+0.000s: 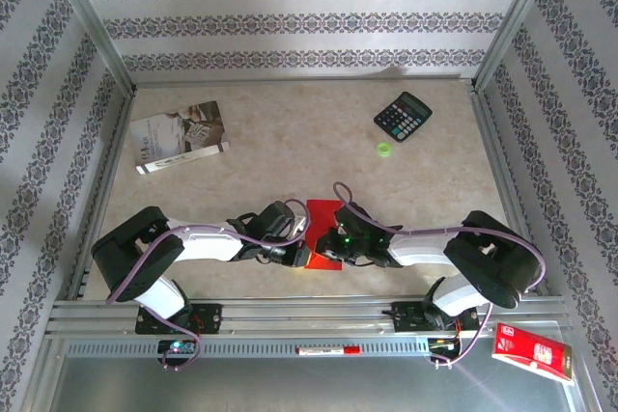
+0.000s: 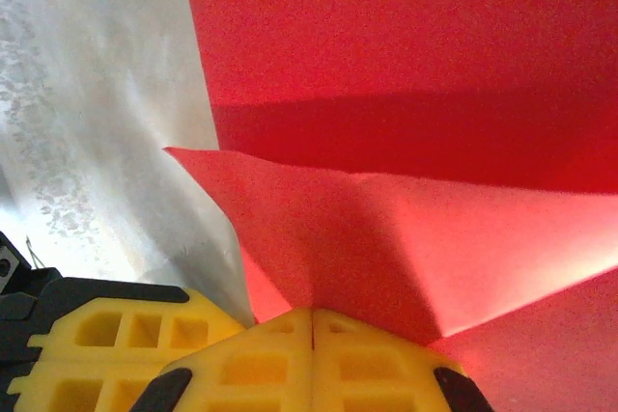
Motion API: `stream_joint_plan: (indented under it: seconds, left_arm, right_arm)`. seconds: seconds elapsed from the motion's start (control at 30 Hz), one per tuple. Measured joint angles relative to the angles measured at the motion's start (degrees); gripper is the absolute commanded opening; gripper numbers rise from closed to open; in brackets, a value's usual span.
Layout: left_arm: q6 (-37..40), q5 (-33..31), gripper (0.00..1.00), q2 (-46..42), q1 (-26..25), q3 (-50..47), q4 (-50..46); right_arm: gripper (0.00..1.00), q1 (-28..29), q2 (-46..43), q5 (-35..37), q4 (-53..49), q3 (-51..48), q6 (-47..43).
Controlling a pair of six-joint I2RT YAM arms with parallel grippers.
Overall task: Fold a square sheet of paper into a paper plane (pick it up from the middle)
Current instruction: Fold the triangle a second time at the center of the table.
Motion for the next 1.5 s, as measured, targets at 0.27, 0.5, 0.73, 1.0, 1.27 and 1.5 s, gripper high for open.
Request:
stream_joint_plan:
  seconds: [0.27, 0.5, 0.73, 1.0, 1.27, 1.5]
  left_arm:
    - [0.8, 0.0, 0.00, 0.0, 0.0, 0.0, 0.0]
    - [0.8, 0.0, 0.00, 0.0, 0.0, -0.1, 0.2]
    - [1.0, 0.0, 0.00, 0.2, 0.0, -0.3, 1.1]
    - [1.0, 0.0, 0.00, 0.3, 0.0, -0.3, 1.4]
    - [1.0, 0.0, 0.00, 0.5, 0.0, -0.2, 1.4]
    - [1.0, 0.0, 0.00, 0.5, 0.0, -0.1, 1.3]
  right_arm:
    - [0.03, -5.6, -1.6, -1.8, -3.8, 0.0, -3.2]
    - [0.03, -11.3, -1.9, -4.4, -8.3, 1.2, -7.6]
    - [0.03, -16.8, -1.5, -7.1, -11.5, 2.3, -11.8]
    - [0.03, -22.3, -1.9, -6.6, -16.5, 4.5, -16.6]
    - [0.03, -12.8, -12.3, -2.3, -16.9, 3.5, -13.8]
    - [0.03, -2.9, -8.9, 0.6, -12.7, 2.1, -7.3]
